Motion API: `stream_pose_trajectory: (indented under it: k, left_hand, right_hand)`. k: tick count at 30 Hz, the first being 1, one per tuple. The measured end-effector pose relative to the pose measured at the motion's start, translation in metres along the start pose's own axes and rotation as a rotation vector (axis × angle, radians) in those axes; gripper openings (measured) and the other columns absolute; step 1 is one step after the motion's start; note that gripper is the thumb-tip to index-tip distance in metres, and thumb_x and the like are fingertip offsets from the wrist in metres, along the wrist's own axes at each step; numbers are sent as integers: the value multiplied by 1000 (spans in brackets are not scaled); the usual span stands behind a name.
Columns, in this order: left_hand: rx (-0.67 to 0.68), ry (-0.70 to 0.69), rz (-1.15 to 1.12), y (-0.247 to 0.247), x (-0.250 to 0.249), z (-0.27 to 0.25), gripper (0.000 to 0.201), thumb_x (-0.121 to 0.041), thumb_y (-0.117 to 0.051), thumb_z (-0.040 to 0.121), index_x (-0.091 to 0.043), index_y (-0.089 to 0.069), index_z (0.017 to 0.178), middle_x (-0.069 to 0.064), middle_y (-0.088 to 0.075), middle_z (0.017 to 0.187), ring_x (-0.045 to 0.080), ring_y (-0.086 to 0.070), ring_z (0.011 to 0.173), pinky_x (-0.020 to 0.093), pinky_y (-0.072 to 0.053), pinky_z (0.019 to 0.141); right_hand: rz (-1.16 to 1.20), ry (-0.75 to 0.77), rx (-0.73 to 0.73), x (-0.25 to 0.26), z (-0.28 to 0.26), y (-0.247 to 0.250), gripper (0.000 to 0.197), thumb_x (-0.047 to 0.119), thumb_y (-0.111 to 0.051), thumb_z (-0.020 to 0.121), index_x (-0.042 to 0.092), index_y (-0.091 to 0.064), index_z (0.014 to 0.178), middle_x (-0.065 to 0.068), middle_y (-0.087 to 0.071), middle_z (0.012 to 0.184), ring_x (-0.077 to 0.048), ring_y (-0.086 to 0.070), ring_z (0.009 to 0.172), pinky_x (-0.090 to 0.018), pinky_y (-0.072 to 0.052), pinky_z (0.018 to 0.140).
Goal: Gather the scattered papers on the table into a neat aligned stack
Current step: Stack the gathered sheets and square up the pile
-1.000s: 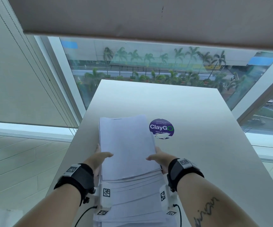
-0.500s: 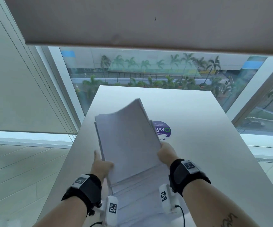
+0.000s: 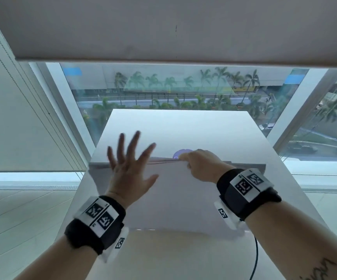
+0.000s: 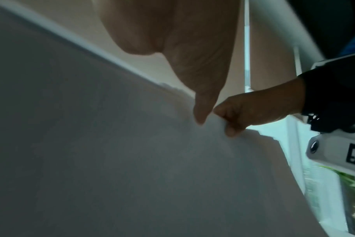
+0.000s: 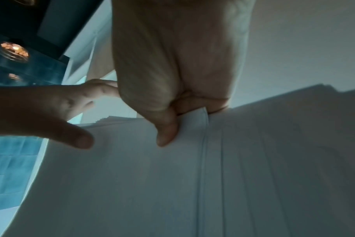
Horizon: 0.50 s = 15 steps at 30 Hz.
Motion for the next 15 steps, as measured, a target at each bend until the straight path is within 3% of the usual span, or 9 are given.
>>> stream_pose_trajectory:
  k: [2, 4, 5, 6, 7, 9, 11, 13, 15]
  left_hand:
    - [131, -93, 62, 1, -17, 15, 71, -38, -76, 64, -24, -50, 129, 6, -34, 148, 28, -19, 141, 66, -5, 107]
    - [355, -77, 35, -5, -28, 26, 48, -33, -63, 80, -23, -52, 126, 2, -53, 136, 21, -42, 133, 56, -11, 114]
    - [457, -69, 29, -9, -31, 30, 34, -31, -56, 85, -22, -55, 118, 2, -62, 123, 22, -54, 121, 45, -23, 110]
    - [521, -69, 29, -12, -32, 33, 19, -28, -53, 87, -21, -58, 104, 3, -68, 109, 25, -60, 105, 37, -35, 96]
    - [580, -59, 3, -13, -32, 35, 6, -26, -52, 88, -21, -57, 88, 3, -68, 96, 26, -60, 91, 32, -39, 80]
    - [679, 7, -99, -20, -26, 36, 19, -24, -56, 85, -25, -49, 68, 0, -61, 76, 23, -54, 78, 28, -36, 68]
    - [750, 66, -192, -29, -15, 37, 14, -25, -60, 82, -24, -56, 69, -4, -57, 68, 21, -54, 76, 28, -40, 69]
    - [806, 110, -257, -38, -4, 38, 8, -24, -63, 80, -18, -64, 75, -3, -58, 67, 19, -55, 71, 28, -43, 70]
    - [852, 137, -300, -49, 6, 37, 14, -22, -64, 80, -18, -60, 67, -4, -53, 60, 16, -51, 60, 25, -40, 61]
  right_hand:
    - [-74, 54, -8, 11, -1, 0, 48, -3, -36, 87, 23, -53, 124, -6, -62, 106, -22, -45, 82, -28, -35, 68]
    - [-140, 89, -10, 17, 1, -5, 42, 0, -39, 87, 22, -54, 118, -7, -64, 107, -25, -54, 86, -34, -46, 69]
    - [-153, 88, -7, 18, 1, -7, 38, 0, -40, 86, 21, -55, 114, -6, -64, 103, -27, -56, 86, -35, -49, 69]
    - [-152, 84, -20, 17, 1, -9, 34, 0, -41, 86, 19, -56, 110, -6, -63, 97, -27, -55, 82, -34, -48, 66]
    - [-138, 67, -29, 16, 1, -9, 28, 2, -42, 87, 17, -57, 104, -5, -60, 90, -27, -51, 77, -31, -43, 62]
    - [-69, 23, -53, 8, -2, -8, 14, 9, -45, 89, 16, -57, 91, -2, -51, 79, -26, -44, 74, -27, -33, 56]
    - [14, -50, -88, -7, -5, -7, 10, 20, -50, 88, 14, -58, 87, -4, -51, 78, -28, -49, 78, -27, -31, 59]
    - [43, -180, -121, -34, -9, -10, 18, 27, -52, 86, 16, -61, 98, -8, -65, 88, -30, -57, 92, -31, -34, 74]
    - [99, -358, -208, -71, -17, -17, 32, 32, -56, 83, 20, -58, 112, -9, -67, 106, -30, -55, 107, -34, -35, 90]
Point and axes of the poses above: each hand's wrist, its own z-axis towards the middle knuckle, its own y-axis out of the back of the hand, x = y × z, the point moved 4 cm from there along z, towards the middle knuckle
